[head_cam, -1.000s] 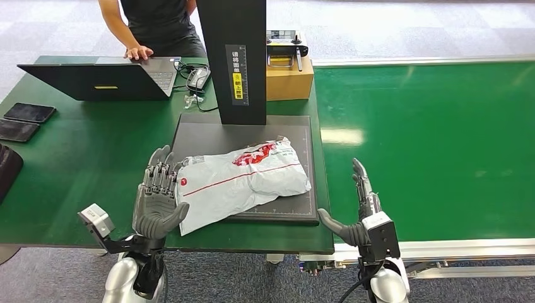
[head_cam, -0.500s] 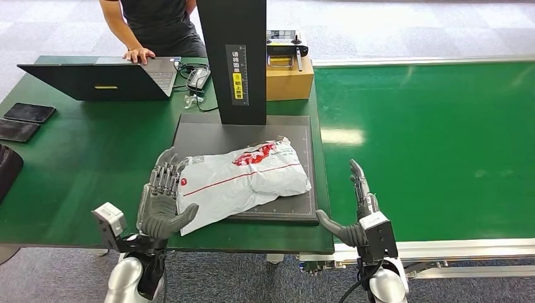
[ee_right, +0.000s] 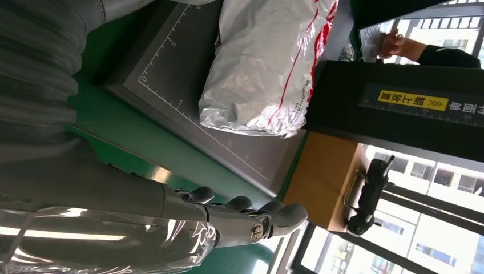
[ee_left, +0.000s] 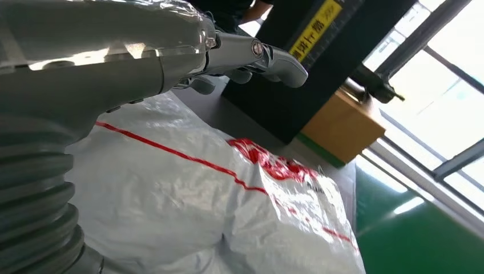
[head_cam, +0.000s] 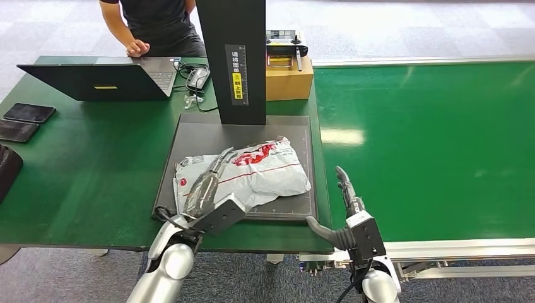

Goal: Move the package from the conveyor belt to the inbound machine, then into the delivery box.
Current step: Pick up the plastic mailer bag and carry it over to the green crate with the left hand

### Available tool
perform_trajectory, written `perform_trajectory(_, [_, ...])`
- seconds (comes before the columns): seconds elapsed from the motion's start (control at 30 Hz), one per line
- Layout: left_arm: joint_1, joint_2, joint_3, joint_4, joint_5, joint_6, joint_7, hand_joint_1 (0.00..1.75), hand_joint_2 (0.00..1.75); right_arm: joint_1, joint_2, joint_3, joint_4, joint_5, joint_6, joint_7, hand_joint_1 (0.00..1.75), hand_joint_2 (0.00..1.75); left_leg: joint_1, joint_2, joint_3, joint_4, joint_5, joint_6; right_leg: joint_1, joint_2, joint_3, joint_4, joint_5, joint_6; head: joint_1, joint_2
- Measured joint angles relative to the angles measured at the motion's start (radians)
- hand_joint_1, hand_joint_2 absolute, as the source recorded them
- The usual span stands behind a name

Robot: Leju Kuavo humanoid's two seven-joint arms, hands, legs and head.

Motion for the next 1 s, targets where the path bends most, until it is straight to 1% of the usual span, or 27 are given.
perform_trajectory(0.17, [-0.058, -0.015, -0.043, 0.089, -0.029, -0.016, 0.036, 0.0, 1.75, 0.0, 0.009, 0.0, 0.012, 0.003, 0.002, 0.001, 0.0, 1.75, 0.0, 0.0, 0.0, 0.0, 0.0, 0.0, 0.0, 0.0, 0.0, 0.0, 0.0, 0.0, 0.0, 0.0])
perform_trajectory(0.33, [-0.082, -0.019, -0.059, 0.132, -0.027, -0.022, 0.038, 0.0, 1.75, 0.0, 0.012, 0.0, 0.02, 0.003, 0.002, 0.001, 0.0, 1.75, 0.0, 0.0, 0.0, 0.0, 0.0, 0.0, 0.0, 0.0, 0.0, 0.0, 0.0, 0.0, 0.0, 0.0])
perform_trajectory(0.43, [-0.097, -0.019, -0.063, 0.162, -0.01, -0.055, 0.04, 0.0, 1.75, 0.0, 0.014, 0.0, 0.023, 0.003, 0.002, 0.001, 0.0, 1.75, 0.0, 0.0, 0.0, 0.0, 0.0, 0.0, 0.0, 0.0, 0.0, 0.0, 0.0, 0.0, 0.0, 0.0])
perform_trajectory(0.5, [-0.115, -0.019, -0.063, 0.198, -0.005, -0.07, 0.077, 0.0, 1.75, 0.0, 0.014, -0.001, 0.025, 0.003, 0.003, 0.001, 0.0, 1.75, 0.0, 0.0, 0.0, 0.0, 0.0, 0.0, 0.0, 0.0, 0.0, 0.0, 0.0, 0.0, 0.0, 0.0])
perform_trajectory(0.63, [-0.163, -0.021, -0.046, 0.284, -0.022, -0.06, 0.229, 0.0, 1.75, 0.001, 0.014, -0.003, 0.026, 0.004, -0.001, 0.008, 0.0, 1.75, 0.0, 0.0, 0.001, 0.0, 0.0, 0.0, 0.0, 0.0, 0.0, 0.0, 0.0, 0.0, 0.0, 0.0])
perform_trajectory(0.73, [-0.196, -0.022, -0.03, 0.334, -0.065, -0.04, 0.311, 0.0, 1.75, 0.003, 0.015, -0.009, 0.025, 0.005, -0.003, 0.015, 0.0, 1.75, 0.0, 0.0, 0.001, 0.0, 0.0, 0.0, 0.0, 0.0, 0.001, 0.0, 0.0, 0.0, 0.0, 0.0])
perform_trajectory(0.83, [-0.214, -0.022, -0.014, 0.366, -0.096, -0.035, 0.346, 0.0, 1.75, 0.006, 0.018, -0.017, 0.022, 0.007, -0.003, 0.019, 0.0, 1.75, 0.0, 0.0, 0.002, 0.0, 0.0, 0.0, 0.0, 0.0, 0.002, 0.0, 0.0, 0.0, 0.0, 0.0])
perform_trajectory(1.0, [-0.228, -0.022, -0.002, 0.393, -0.108, -0.036, 0.351, 0.0, 1.75, 0.009, 0.02, -0.021, 0.019, 0.007, -0.003, 0.02, 0.0, 1.75, 0.0, 0.0, 0.002, 0.0, 0.0, 0.0, 0.0, 0.0, 0.002, 0.0, 0.0, 0.0, 0.0, 0.0])
